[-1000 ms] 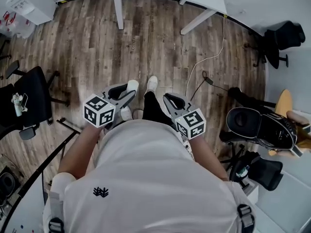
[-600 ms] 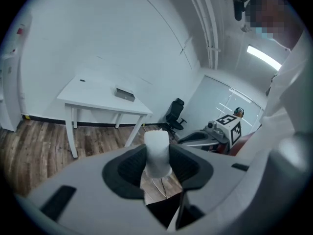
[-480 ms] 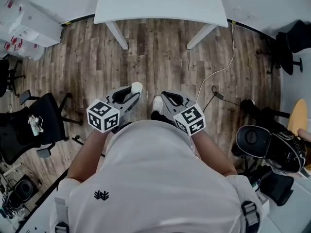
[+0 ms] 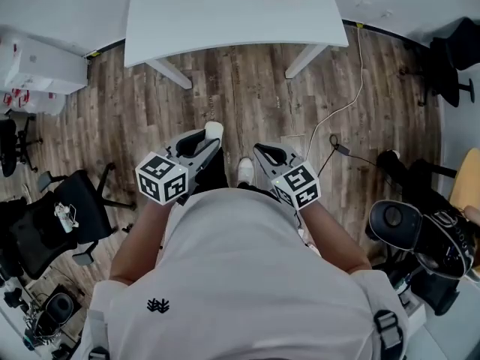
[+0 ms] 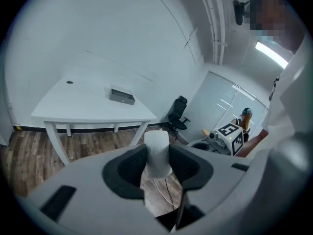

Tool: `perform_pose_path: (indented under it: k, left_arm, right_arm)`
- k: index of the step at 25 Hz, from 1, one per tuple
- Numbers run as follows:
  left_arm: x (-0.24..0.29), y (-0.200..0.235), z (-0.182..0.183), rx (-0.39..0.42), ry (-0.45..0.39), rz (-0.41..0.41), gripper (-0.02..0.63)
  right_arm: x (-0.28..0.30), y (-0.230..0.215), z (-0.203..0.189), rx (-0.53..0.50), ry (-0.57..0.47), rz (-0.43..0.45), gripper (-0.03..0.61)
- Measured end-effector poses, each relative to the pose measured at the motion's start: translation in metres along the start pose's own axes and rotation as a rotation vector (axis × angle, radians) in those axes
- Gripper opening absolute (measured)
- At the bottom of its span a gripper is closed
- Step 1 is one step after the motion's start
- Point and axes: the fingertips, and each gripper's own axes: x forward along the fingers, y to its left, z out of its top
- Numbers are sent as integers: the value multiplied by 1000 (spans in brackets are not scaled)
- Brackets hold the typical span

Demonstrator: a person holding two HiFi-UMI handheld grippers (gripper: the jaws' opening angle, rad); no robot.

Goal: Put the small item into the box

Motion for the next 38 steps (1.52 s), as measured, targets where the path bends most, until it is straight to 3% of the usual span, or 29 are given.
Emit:
perform_pose_path:
  k: [5,11,19,27,38]
  left_arm:
    - [39,41,34,10,19,-60,156]
    - [70,88,91,14,38,-153,156]
    - [115,144,145,26,64,-212,156]
    - [168,157,200,55,40,-217,156]
    - [279,196,284,72,37,-63,156]
  right_arm:
    - [22,-41,26,29,4,-71,12]
    - [48,-80,79,43,-1,-183,84]
    - [72,-122,119,114,-38,-309,87]
    - [76,-168,139,123,-35,-296,46]
    - [76,-294,193,34,-38,-162,41]
